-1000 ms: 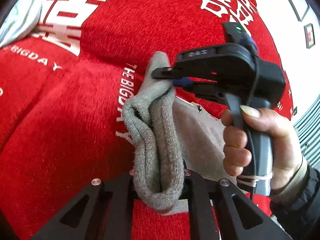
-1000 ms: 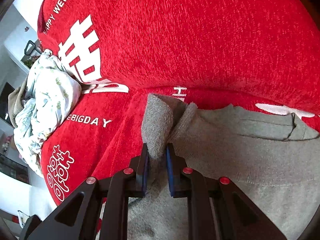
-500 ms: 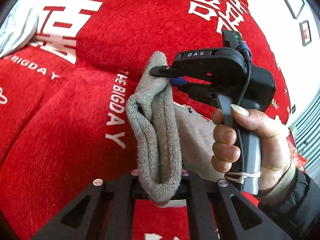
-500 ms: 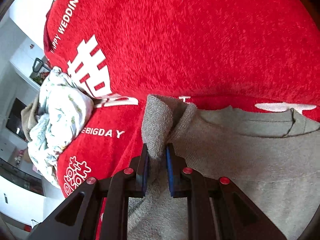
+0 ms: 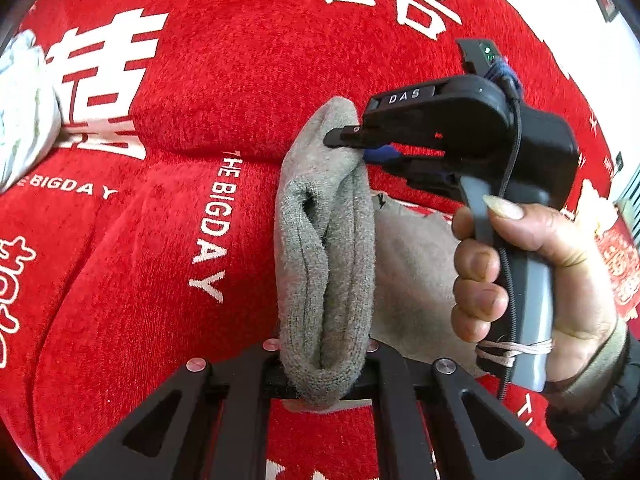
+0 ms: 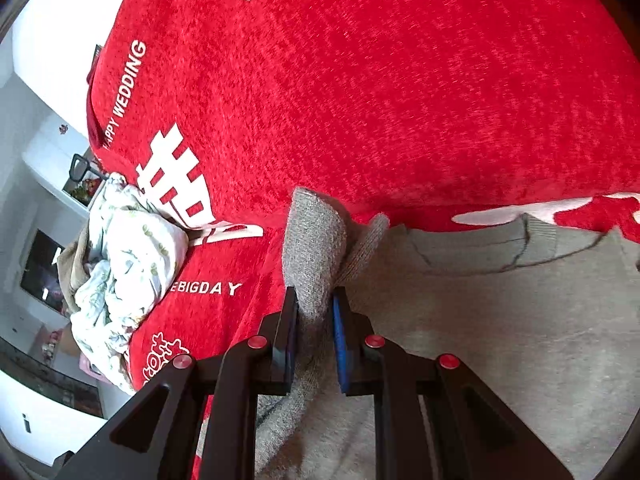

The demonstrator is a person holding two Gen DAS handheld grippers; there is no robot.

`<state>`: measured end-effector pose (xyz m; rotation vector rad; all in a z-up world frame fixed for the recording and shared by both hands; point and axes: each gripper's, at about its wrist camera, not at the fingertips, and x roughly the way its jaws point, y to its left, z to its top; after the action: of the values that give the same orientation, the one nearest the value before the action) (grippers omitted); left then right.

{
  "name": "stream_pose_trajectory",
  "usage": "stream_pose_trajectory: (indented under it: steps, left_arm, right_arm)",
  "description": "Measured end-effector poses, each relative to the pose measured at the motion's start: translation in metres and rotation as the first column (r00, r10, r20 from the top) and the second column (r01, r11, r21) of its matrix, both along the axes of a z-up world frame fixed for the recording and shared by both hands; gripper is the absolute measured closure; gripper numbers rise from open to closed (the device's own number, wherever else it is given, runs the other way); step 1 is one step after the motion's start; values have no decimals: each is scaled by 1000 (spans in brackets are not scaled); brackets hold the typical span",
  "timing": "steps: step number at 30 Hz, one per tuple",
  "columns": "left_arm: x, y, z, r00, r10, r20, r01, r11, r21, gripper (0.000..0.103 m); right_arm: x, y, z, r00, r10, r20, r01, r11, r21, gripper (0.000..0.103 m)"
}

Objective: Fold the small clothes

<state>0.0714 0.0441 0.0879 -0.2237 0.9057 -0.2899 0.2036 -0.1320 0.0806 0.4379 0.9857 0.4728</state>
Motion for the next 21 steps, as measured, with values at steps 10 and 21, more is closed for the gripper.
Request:
stream_pose_trajectory:
  steps: [10,21]
  left_arm:
    - [-3,-40,6,999,-39,-7,40,995,95,95]
    - [-7,-78,11,995,-102,-14,103,987,126,95]
  right_arm:
    - [-8,-35,10,1000,-23,8,23,999,37,86]
    - [-17,-85,10,998,-57,9,56,993,108,86]
